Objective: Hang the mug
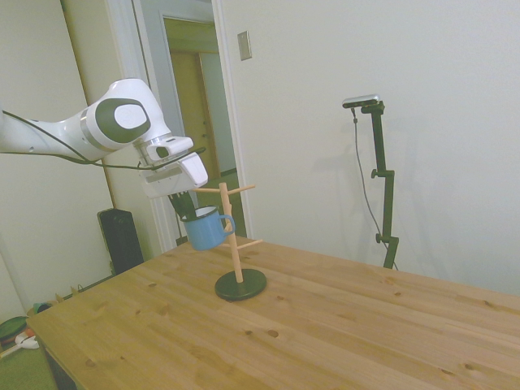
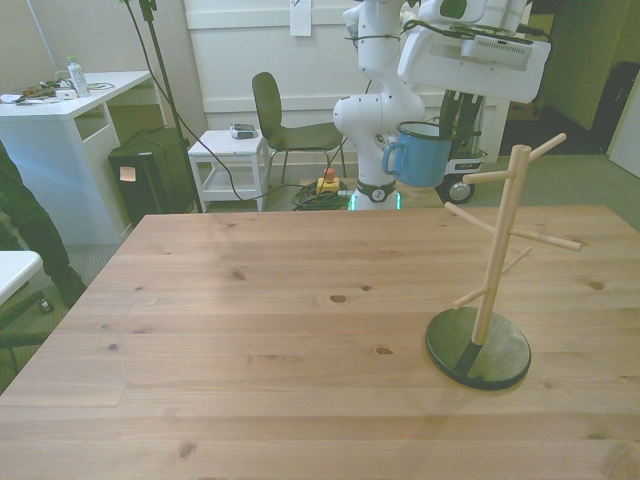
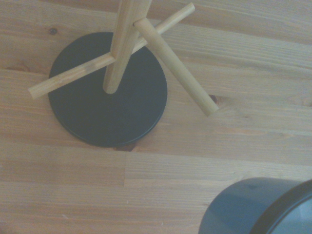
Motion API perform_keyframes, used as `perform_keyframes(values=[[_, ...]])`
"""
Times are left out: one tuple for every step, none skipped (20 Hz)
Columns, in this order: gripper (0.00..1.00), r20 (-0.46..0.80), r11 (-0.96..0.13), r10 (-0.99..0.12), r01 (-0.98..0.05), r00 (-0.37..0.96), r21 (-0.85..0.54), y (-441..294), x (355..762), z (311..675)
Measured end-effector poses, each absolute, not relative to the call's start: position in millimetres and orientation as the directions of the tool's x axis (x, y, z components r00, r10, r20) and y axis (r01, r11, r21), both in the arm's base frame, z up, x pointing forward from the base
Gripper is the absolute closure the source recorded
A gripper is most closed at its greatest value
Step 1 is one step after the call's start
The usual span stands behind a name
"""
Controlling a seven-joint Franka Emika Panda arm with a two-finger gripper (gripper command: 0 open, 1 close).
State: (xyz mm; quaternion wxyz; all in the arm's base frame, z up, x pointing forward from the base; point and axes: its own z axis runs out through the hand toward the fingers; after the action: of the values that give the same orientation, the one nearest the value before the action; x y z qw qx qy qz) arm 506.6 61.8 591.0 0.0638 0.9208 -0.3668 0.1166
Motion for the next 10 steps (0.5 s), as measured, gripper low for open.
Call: perform_keyframes(values=[[1.0,0.261,-0.723,-0.661,-0.69,0.704,0.032,62,508,591],[1.0,0.26,-0.723,-0.661,-0.69,0.704,0.032,62,510,591],[1.0,0.26,-0.723,-0.661,-0.691,0.704,0.032,62,511,592],[1.0,0.259,-0.722,-0.662,-0.691,0.704,0.031,62,513,592],[1.0,0.259,-0.722,-0.662,-0.691,0.703,0.031,62,514,592],[1.0,0.258,-0.722,-0.662,-0.691,0.704,0.031,62,515,592],[1.0,0.256,-0.722,-0.662,-0.691,0.704,0.033,62,517,590],[1.0,0.254,-0.722,-0.663,-0.691,0.705,0.035,62,518,589],[1.0,0.251,-0.722,-0.663,-0.691,0.706,0.037,62,520,587],[1.0,0.248,-0.722,-0.663,-0.691,0.707,0.039,62,522,585]])
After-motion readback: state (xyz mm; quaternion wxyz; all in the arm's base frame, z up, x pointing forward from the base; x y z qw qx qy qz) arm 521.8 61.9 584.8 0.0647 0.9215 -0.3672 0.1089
